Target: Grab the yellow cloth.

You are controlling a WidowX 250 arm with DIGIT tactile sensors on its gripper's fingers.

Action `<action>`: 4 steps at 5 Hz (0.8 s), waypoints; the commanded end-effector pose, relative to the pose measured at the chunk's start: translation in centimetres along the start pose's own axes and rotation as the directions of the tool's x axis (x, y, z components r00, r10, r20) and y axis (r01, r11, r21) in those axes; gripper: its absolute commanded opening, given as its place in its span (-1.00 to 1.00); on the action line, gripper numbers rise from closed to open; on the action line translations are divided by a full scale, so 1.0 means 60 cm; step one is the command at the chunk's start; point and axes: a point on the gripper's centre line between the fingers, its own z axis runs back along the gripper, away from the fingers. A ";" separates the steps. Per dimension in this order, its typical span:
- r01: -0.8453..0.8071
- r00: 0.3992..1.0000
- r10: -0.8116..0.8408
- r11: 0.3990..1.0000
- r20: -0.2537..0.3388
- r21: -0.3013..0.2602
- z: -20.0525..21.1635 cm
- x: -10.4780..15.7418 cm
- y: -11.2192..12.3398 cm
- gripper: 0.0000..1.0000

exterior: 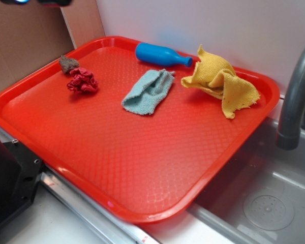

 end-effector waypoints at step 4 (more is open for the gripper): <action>-0.101 0.986 0.108 0.993 0.127 -0.057 -0.190 0.183 -0.123 1.00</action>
